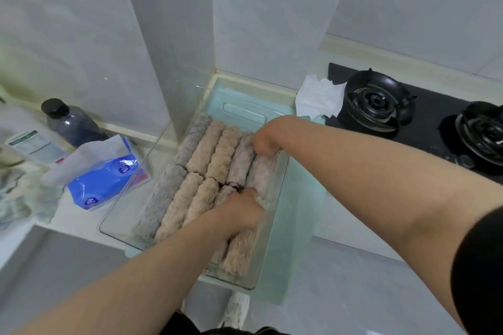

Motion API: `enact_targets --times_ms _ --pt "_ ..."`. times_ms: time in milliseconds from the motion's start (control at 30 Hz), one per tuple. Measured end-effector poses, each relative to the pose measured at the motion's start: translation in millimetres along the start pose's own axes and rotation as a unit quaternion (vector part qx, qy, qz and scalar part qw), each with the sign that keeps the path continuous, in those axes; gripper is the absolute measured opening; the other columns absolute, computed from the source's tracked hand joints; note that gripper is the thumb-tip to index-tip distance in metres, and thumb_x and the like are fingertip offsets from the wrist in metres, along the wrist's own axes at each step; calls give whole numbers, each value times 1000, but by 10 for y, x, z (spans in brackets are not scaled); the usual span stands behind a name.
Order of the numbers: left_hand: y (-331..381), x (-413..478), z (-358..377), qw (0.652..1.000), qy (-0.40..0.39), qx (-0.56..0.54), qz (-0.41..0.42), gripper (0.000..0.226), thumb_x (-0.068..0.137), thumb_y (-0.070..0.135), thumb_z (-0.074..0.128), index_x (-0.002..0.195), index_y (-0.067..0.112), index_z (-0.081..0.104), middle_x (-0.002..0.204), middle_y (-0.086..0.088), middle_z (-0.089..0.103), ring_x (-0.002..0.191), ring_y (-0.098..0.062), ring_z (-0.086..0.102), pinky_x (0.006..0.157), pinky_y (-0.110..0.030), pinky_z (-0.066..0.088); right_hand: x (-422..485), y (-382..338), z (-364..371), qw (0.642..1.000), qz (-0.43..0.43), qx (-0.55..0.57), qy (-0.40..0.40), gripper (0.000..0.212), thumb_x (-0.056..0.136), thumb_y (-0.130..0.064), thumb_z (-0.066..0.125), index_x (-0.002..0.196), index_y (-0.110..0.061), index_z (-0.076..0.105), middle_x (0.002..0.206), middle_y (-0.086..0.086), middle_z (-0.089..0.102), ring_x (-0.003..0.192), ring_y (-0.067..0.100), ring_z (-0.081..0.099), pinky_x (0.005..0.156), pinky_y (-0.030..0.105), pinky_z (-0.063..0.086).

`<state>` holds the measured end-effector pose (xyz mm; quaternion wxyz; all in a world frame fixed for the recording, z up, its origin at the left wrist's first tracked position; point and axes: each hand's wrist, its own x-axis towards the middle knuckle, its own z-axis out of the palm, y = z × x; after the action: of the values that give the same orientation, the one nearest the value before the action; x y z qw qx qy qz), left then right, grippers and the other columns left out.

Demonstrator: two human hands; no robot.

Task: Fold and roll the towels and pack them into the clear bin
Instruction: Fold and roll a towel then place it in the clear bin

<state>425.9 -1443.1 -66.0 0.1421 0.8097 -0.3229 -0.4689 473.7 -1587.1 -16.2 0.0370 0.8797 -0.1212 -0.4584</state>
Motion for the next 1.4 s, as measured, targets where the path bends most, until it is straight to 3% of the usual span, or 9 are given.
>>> enact_targets --times_ms 67,133,267,400,600,700,833,1100,1400 --pt "-79 -153 -27 1000 -3 7 12 40 91 22 44 127 5 48 129 -20 54 115 -32 54 79 -31 42 60 -10 4 998 -21 22 59 32 97 -6 41 123 0 58 123 16 59 88 28 54 76 33 48" --pt "-218 -365 -36 998 1 56 16 42 87 28 37 115 0 52 125 -20 55 112 -33 54 80 -34 41 98 -24 14 987 -55 88 123 36 92 -2 41 123 -6 60 126 10 59 94 24 52 70 25 44" --pt "-379 -600 -28 993 -79 67 -58 35 93 21 37 116 2 55 121 -17 58 112 -33 55 78 -35 41 197 -110 122 977 -128 171 22 57 85 6 34 121 -23 67 122 8 55 82 18 55 56 19 44" --pt "-351 -471 6 969 -220 89 -63 29 89 -9 36 108 -21 55 112 -36 56 106 -45 56 84 -47 45 250 -123 115 974 -128 186 -28 50 89 3 49 126 -29 63 114 12 62 88 19 59 73 27 50" --pt "-255 -447 77 963 -190 178 -65 43 96 15 31 129 -5 48 136 -25 48 120 -36 49 91 -38 40 268 -225 187 985 -160 17 -58 58 92 4 41 141 -25 50 145 8 46 124 28 49 89 20 35" --pt "-327 -475 46 977 -122 169 -40 38 96 20 32 120 0 55 127 -20 54 112 -34 53 81 -34 39 265 -232 204 984 -160 6 -73 51 95 3 37 139 -19 52 117 7 54 86 19 56 59 14 39" --pt "-440 -533 16 975 -15 221 -30 35 89 37 35 112 19 53 124 -11 53 112 -29 53 85 -37 42 257 12 56 982 -150 110 -10 43 91 2 42 116 -24 66 114 10 63 90 21 59 82 34 50" --pt "-436 -465 76 974 -64 217 -24 34 90 28 37 122 18 46 130 -13 47 126 -29 36 90 -35 35 155 89 -33 982 -121 115 85 57 88 7 32 129 -21 60 143 3 47 125 23 46 92 27 36" --pt "-438 -487 61 985 -81 148 -38 44 88 33 38 132 27 36 134 -14 31 116 -36 48 97 -41 42 323 101 85 983 -118 -12 141 50 90 -5 44 133 -27 53 142 7 34 123 32 42 100 43 41"
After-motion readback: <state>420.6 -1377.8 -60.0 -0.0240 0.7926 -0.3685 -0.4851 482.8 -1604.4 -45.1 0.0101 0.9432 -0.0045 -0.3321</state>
